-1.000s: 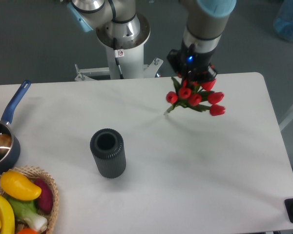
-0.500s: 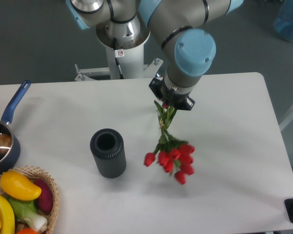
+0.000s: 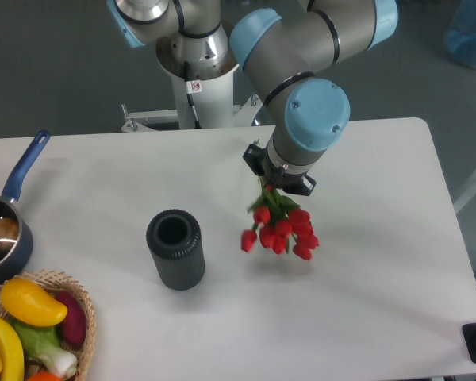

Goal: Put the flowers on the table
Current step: 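Swing the tulips blooms-down and lower them onto the table, then open the gripper to release the stems and lift away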

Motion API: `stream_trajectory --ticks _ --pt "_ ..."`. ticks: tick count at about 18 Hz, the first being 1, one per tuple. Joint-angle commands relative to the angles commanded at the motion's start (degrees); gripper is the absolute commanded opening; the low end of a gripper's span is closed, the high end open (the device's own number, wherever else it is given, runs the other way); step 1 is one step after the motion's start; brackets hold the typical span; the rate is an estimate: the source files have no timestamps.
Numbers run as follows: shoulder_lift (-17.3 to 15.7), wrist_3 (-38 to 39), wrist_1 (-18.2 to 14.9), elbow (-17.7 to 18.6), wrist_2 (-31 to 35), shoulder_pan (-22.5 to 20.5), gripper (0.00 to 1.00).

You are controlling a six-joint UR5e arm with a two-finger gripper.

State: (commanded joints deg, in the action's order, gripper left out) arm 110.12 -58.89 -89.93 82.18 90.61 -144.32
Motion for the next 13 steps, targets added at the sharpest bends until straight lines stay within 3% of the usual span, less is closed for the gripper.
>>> stream_trajectory --ticks 2,4,5,6,9,13 --pt "1.4 0.0 2.64 0.0 0.09 -0.09 0.0" --pt "2.37 0.0 3.88 -0.09 0.09 -0.09 0.1" --pt "2.38 -0.09 3.88 0.0 0.09 -0.17 0.2" --pt "2.29 -0.09 3.88 0.0 0.0 -0.26 0.34" --pt "1.94 -0.09 3.97 0.0 -0.17 -0.44 1.0" --pt "1.06 -0.09 4.06 0.0 -0.09 -0.7 1.0"
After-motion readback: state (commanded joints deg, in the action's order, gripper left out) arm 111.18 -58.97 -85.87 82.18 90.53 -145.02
